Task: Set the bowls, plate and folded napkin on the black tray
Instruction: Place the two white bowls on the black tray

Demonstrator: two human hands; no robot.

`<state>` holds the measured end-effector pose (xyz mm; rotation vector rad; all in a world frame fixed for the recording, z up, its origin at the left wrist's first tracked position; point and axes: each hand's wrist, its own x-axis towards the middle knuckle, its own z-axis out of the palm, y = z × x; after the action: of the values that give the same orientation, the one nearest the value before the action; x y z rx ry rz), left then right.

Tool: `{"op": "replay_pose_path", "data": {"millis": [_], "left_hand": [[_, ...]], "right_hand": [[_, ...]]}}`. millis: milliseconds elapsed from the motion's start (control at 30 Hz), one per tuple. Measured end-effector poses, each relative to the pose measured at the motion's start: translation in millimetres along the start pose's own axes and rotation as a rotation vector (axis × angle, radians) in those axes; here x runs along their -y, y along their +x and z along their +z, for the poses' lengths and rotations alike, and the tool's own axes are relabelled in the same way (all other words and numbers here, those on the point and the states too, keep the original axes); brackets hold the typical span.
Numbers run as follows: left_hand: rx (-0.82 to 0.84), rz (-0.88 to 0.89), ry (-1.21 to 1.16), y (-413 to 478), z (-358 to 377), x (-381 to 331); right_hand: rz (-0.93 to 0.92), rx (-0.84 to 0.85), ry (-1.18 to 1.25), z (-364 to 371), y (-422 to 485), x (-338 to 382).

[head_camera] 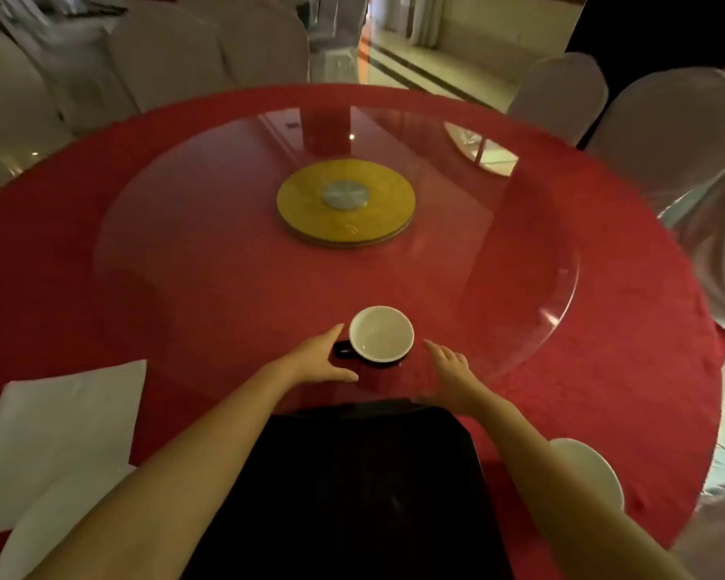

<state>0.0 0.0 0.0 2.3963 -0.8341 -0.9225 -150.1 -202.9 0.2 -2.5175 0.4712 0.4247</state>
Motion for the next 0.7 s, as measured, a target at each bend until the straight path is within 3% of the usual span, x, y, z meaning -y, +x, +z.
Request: {"op": "replay_pose_path", "data": {"millis": [333,700], "left_hand": [[-0.091,0.110,-0.172,30.8,7.3,-4.6],[-0.142,0.177,-0.372,31.9,12.4,4.0]], "right_hand": [[-0.142,-0.143,0.367,2.4,37.8,14.6],[-0.121,-0.093,0.627,11.8,46.7,20.0]]}}
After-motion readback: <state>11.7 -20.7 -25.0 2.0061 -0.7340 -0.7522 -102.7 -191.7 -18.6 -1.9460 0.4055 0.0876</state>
